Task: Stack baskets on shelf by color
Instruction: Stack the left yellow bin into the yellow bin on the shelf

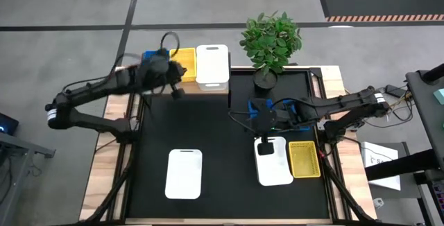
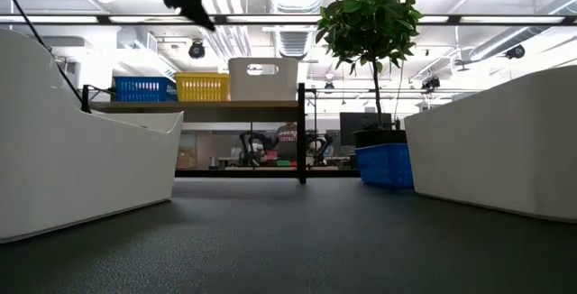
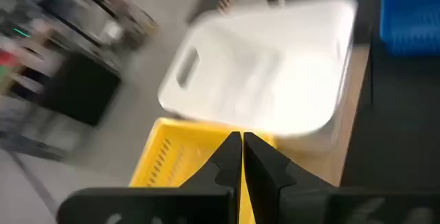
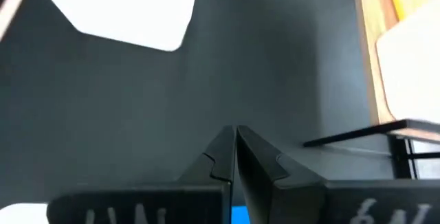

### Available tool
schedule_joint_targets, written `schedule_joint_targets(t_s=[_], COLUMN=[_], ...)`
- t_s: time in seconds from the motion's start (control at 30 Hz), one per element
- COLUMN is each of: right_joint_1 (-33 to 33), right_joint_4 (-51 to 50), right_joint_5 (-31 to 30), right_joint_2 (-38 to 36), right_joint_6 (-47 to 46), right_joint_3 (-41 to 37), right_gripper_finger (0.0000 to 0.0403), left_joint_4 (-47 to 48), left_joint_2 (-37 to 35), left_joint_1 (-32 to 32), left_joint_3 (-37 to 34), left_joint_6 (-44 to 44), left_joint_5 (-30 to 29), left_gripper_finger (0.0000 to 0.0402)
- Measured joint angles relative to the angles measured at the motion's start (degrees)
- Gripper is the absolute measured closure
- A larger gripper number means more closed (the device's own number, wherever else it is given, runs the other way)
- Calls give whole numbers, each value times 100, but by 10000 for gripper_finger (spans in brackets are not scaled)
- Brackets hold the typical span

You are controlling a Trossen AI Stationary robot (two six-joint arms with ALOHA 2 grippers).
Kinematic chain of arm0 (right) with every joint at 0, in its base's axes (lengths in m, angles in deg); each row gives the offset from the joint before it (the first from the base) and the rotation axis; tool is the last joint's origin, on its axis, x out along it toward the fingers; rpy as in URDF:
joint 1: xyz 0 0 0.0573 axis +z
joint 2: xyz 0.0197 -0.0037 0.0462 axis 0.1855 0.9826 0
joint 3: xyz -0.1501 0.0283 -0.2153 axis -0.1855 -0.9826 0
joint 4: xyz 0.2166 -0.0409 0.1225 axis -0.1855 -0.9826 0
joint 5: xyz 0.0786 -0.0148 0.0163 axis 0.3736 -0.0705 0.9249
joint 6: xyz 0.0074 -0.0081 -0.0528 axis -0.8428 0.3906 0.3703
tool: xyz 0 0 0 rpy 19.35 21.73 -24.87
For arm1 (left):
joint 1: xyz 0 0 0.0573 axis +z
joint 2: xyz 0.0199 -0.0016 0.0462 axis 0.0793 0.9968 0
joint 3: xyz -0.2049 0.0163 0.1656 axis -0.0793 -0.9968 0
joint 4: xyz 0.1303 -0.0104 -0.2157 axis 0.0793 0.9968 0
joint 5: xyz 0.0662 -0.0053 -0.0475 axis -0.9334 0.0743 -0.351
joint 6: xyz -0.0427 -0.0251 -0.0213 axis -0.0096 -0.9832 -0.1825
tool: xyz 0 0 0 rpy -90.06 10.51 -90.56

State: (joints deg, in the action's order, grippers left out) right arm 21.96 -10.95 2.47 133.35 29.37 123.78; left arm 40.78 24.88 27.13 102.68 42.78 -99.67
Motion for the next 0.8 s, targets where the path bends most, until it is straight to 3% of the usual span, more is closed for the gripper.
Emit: schedule_joint_targets(t_s=[0.1,0.3,0.57,0.8], right_joint_1=[-2,15,13,13], right_joint_4=[-16,-32,-41,-39], right_joint_5=[-7,2,7,7], right_joint_2=[-50,-50,-50,-52], right_joint_6=[19,-21,-21,-17], right_joint_3=[-162,-368,-526,-537], right_gripper_finger=[394,394,394,394], left_joint_4=[464,848,1178,1490], left_joint_2=[457,1169,1640,1521], left_joint_1=[672,1446,1520,1520], left_joint_3=[352,729,738,739], left_joint_6=[396,1037,1690,1670], left_joint_5=[740,1209,1401,1397], left_gripper_finger=[402,401,401,401])
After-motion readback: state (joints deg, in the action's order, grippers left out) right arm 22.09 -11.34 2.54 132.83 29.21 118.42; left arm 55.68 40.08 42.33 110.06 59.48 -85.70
